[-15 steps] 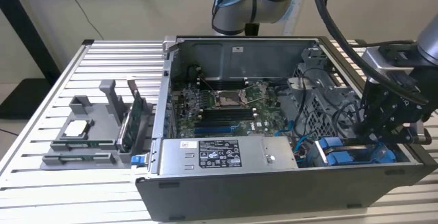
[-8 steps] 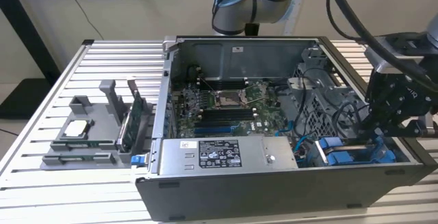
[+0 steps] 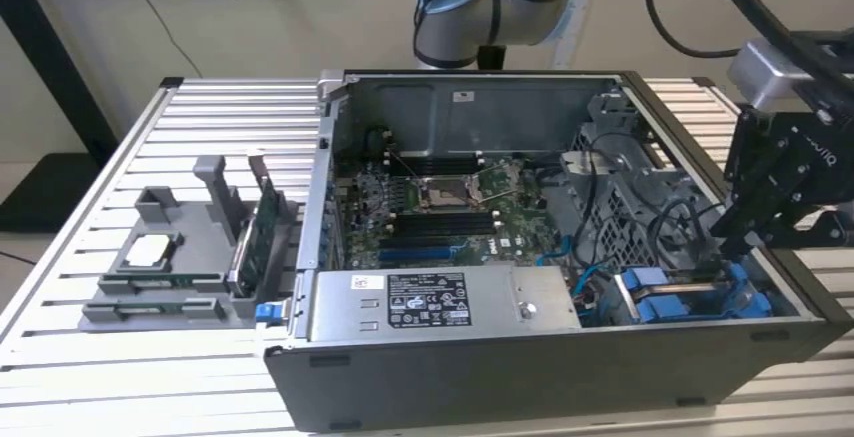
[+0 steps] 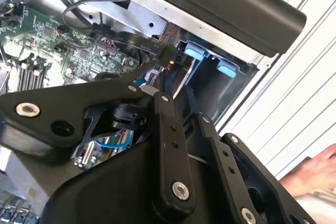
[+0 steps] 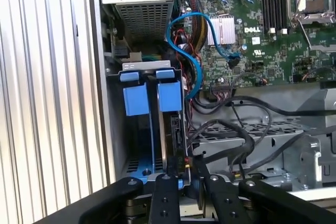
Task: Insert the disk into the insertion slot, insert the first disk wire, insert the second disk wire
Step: 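Insert the first disk wire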
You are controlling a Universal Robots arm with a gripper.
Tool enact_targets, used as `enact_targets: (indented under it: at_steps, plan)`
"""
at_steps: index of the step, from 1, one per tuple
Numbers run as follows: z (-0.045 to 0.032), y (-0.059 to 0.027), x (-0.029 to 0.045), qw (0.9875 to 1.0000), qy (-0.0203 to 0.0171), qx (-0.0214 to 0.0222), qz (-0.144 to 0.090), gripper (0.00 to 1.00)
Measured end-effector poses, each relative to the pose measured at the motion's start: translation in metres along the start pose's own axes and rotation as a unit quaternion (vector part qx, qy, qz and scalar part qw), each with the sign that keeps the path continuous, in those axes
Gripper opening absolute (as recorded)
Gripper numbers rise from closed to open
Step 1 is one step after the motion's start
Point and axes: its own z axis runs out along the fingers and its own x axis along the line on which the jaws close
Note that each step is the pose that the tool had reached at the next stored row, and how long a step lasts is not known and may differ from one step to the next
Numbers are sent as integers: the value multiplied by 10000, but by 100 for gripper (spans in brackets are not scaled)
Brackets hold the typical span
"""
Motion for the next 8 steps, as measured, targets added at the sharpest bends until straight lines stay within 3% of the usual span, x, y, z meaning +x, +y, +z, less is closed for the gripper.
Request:
enact_targets:
  at_steps: [5, 8]
  plan:
    - [-103, 5, -28, 10000, 1, 0, -1, 26]
    - [-113, 9, -67, 10000, 0, 0, -1, 26]
